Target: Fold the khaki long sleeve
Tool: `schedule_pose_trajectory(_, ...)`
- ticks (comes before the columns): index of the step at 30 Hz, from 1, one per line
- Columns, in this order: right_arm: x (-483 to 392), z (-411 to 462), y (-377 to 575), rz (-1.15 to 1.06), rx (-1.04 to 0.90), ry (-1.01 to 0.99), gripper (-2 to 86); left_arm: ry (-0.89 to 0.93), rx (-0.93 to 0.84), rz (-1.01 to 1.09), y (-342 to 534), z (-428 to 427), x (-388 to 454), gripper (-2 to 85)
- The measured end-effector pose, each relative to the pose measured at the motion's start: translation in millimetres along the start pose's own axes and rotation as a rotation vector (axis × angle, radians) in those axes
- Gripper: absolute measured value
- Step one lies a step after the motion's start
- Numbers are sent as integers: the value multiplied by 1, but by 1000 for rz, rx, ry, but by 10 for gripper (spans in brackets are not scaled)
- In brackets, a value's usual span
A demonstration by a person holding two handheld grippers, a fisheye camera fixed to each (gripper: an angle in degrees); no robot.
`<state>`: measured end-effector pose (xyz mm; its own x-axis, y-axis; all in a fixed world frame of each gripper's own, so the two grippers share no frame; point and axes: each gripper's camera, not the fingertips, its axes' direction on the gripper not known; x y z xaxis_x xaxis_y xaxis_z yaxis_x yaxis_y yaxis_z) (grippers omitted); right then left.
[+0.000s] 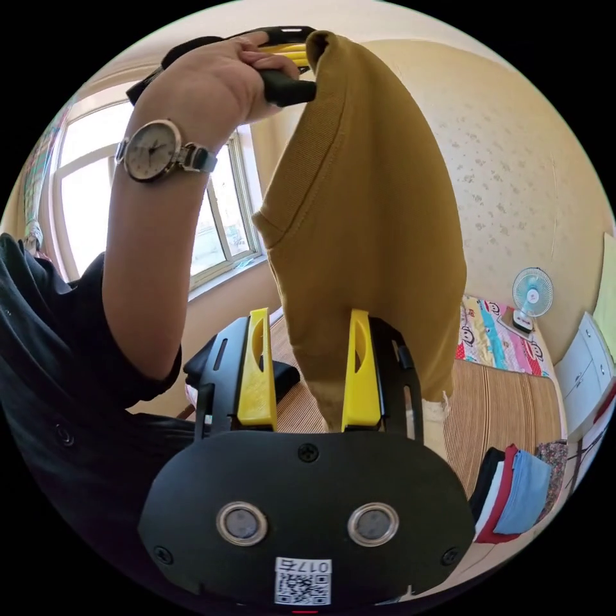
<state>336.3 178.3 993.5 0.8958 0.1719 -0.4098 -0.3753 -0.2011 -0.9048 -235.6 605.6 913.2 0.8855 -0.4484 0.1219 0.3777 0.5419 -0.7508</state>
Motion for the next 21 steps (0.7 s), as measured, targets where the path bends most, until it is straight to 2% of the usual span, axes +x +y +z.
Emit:
schedule_pose_trajectory(5, -10, -15, 6, -3, -1, 105, 139, -48, -34, 64, 0, 11, 20, -2)
schedule_pose_trajectory(8, -3, -28, 18, 26, -10, 153, 72, -58, -42, 63, -2, 8, 18, -2)
schedule_pose_trajectory(15, 69, -109, 51, 190, 97, 282, 35, -13, -76, 56, -20, -12, -9, -2)
schedule_pose_trajectory(21, 130, -186, 57, 316, 261, 242, 29, 135, -315, 187, -35, -8, -37, -2)
